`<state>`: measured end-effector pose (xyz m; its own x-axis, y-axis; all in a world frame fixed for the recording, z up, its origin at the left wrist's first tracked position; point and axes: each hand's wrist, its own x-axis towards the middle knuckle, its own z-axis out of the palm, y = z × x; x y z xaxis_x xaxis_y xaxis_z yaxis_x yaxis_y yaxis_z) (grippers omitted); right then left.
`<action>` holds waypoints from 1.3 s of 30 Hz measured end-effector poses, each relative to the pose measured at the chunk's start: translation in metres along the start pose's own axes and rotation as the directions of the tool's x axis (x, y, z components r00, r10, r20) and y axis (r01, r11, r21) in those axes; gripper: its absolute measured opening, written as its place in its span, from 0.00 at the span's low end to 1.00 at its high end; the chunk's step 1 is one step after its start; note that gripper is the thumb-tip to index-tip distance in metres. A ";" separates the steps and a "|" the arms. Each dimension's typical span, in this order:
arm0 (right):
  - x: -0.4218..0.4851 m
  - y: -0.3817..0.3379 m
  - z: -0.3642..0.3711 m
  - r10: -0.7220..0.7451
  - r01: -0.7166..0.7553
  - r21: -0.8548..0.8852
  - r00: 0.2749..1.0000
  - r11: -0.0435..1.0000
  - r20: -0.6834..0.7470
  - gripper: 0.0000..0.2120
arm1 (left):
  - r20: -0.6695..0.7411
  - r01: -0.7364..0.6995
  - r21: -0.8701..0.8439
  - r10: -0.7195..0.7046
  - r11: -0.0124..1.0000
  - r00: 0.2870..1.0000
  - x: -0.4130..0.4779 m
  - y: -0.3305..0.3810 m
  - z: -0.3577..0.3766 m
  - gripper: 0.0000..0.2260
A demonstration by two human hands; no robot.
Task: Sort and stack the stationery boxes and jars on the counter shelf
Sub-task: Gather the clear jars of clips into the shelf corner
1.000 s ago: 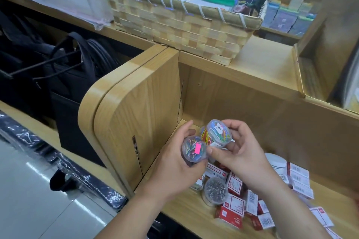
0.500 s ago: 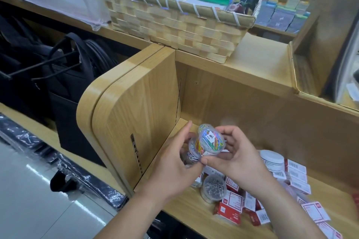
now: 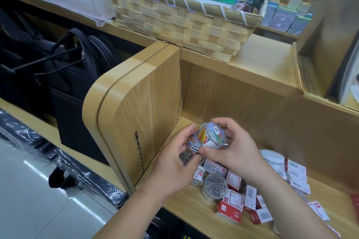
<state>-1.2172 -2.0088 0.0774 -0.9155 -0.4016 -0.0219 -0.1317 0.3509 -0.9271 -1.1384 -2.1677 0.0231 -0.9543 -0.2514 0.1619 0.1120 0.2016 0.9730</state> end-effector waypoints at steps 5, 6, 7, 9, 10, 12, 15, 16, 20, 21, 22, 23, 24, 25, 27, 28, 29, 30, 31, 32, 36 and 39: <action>0.035 0.000 0.007 0.033 -0.038 -0.080 0.997 0.996 -0.064 0.30 | -0.058 -0.026 0.276 0.043 0.961 0.997 0.001 -0.019 -0.012 0.25; 0.047 0.003 0.010 0.023 -0.034 -0.154 0.997 0.988 -0.074 0.31 | -0.062 -0.006 0.330 0.028 0.944 0.998 -0.003 -0.024 -0.016 0.23; 0.060 0.006 0.013 0.022 -0.037 -0.228 0.997 0.973 -0.069 0.32 | -0.061 0.019 0.362 0.004 0.932 0.998 -0.007 -0.030 -0.020 0.23; 0.084 0.012 0.021 0.057 -0.073 -0.364 0.997 0.929 -0.056 0.33 | -0.063 0.063 0.379 -0.042 0.923 0.997 -0.018 -0.040 -0.025 0.23; 0.093 0.015 0.027 0.073 -0.088 -0.415 0.996 0.905 -0.053 0.32 | -0.083 0.066 0.388 -0.036 0.919 0.996 -0.022 -0.044 -0.028 0.22; 0.105 0.017 0.039 0.068 -0.087 -0.524 0.996 0.847 -0.055 0.30 | -0.129 0.053 0.385 -0.004 0.922 0.992 -0.028 -0.049 -0.032 0.21; 0.111 0.028 0.058 -0.021 -0.035 -0.665 0.997 0.746 -0.076 0.30 | -0.136 0.055 0.361 -0.005 0.931 0.991 -0.034 -0.051 -0.034 0.21; 0.112 0.033 0.063 -0.032 -0.023 -0.670 0.997 0.742 -0.069 0.30 | -0.133 0.058 0.354 -0.011 0.934 0.991 -0.036 -0.053 -0.034 0.22; 0.117 0.048 0.070 -0.039 -0.019 -0.693 0.997 0.721 -0.068 0.31 | -0.154 0.063 0.341 -0.011 0.938 0.988 -0.041 -0.059 -0.030 0.24; 0.120 0.047 0.069 -0.033 -0.019 -0.709 0.998 0.705 -0.061 0.32 | -0.160 0.067 0.340 -0.012 0.938 0.987 -0.041 -0.058 -0.029 0.24; 0.121 0.046 0.068 -0.041 -0.006 -0.740 0.998 0.672 -0.045 0.34 | -0.167 0.072 0.339 -0.015 0.938 0.986 -0.041 -0.058 -0.027 0.24; 0.122 0.044 0.068 -0.066 0.021 -0.791 0.998 0.612 -0.025 0.36 | -0.175 0.078 0.339 -0.019 0.938 0.984 -0.041 -0.059 -0.026 0.23; 0.121 0.041 0.068 -0.100 0.046 -0.840 0.995 0.541 -0.009 0.37 | -0.179 0.088 0.341 -0.027 0.936 0.983 -0.042 -0.059 -0.025 0.22; 0.119 0.037 0.068 -0.127 0.062 -0.868 0.992 0.492 -0.001 0.38 | -0.181 0.100 0.343 -0.038 0.934 0.983 -0.043 -0.060 -0.023 0.21; 0.113 0.028 0.062 -0.131 0.061 -0.866 0.991 0.497 -0.006 0.41 | -0.178 0.108 0.343 -0.049 0.933 0.983 -0.045 -0.063 -0.022 0.21; 0.108 0.022 0.056 -0.122 0.053 -0.847 0.992 0.529 -0.013 0.40 | -0.168 0.099 0.345 -0.043 0.933 0.985 -0.045 -0.064 -0.022 0.22; 0.102 0.018 0.047 -0.122 0.052 -0.824 0.992 0.564 -0.021 0.37 | -0.147 0.081 0.351 -0.031 0.933 0.989 -0.045 -0.065 -0.022 0.23; 0.094 0.015 0.037 -0.132 0.065 -0.797 0.991 0.601 -0.019 0.31 | -0.122 0.061 0.360 -0.018 0.931 0.992 -0.044 -0.066 -0.022 0.24; 0.086 0.014 0.026 -0.142 0.087 -0.751 0.990 0.654 -0.008 0.25 | -0.102 0.049 0.369 -0.011 0.928 0.995 -0.043 -0.067 -0.022 0.25; 0.076 0.015 0.015 -0.136 0.101 -0.685 0.991 0.721 0.003 0.19 | -0.093 0.047 0.379 -0.012 0.924 0.996 -0.042 -0.069 -0.021 0.26; 0.027 0.027 -0.010 -0.040 0.048 -0.537 0.999 0.842 0.027 0.06 | -0.070 -0.008 0.419 0.041 0.908 0.997 -0.035 -0.071 -0.020 0.24; -0.010 0.044 -0.015 -0.044 0.008 -0.508 0.997 0.861 -0.060 0.03 | -0.033 -0.093 0.537 0.131 0.839 0.991 -0.044 -0.069 -0.026 0.22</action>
<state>-1.2198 -1.9772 0.0421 -0.9299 -0.3655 0.0414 -0.3136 0.7289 -0.6085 -1.0970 -2.1955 -0.0471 -0.9217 -0.2539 0.2933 0.0338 0.7007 0.7127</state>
